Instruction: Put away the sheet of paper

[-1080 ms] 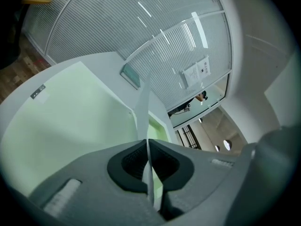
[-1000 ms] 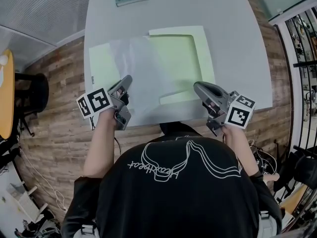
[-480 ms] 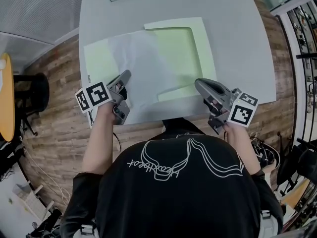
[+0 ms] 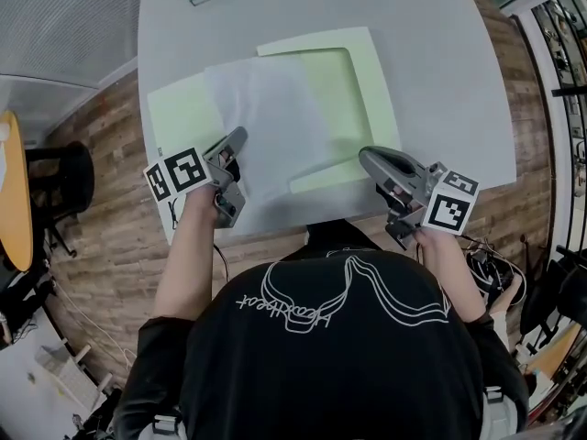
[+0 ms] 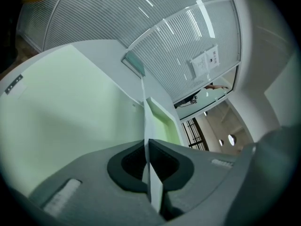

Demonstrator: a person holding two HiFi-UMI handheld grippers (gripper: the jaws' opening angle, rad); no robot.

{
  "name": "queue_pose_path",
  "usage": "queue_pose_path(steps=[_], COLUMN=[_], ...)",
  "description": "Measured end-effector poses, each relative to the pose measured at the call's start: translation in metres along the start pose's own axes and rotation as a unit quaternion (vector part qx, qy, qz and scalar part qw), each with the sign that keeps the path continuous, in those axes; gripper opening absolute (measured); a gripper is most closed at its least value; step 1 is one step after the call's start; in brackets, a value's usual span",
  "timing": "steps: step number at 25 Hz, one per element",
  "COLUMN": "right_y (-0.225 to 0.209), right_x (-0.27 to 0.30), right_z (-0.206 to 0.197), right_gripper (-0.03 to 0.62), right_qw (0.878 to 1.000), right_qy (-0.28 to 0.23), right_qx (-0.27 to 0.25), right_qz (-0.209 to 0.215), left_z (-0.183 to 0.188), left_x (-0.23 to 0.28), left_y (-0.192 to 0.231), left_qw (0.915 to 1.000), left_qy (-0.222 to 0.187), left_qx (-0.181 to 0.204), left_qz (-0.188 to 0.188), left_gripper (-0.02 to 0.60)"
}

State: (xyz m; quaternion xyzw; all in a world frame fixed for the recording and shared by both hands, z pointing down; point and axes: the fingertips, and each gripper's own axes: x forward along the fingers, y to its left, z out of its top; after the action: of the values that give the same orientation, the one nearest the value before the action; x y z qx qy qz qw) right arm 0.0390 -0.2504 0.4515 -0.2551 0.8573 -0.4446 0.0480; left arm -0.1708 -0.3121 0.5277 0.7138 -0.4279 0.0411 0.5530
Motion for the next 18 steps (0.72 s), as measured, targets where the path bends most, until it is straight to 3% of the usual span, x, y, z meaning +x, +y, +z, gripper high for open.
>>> queue_pose_path(steps=[18], right_y=[-0.015], right_x=[-0.007], right_z=[-0.005], right_gripper=[0.008], right_qw=[1.0], right_qy=[0.001], right_qx=[0.001], right_qz=[-0.01], left_z=[-0.017], left_x=[0.057], left_y=[-0.003], left_qw=[0.9995], left_qy=[0.03], left_qx=[0.006], left_qz=[0.011], left_gripper=[0.012])
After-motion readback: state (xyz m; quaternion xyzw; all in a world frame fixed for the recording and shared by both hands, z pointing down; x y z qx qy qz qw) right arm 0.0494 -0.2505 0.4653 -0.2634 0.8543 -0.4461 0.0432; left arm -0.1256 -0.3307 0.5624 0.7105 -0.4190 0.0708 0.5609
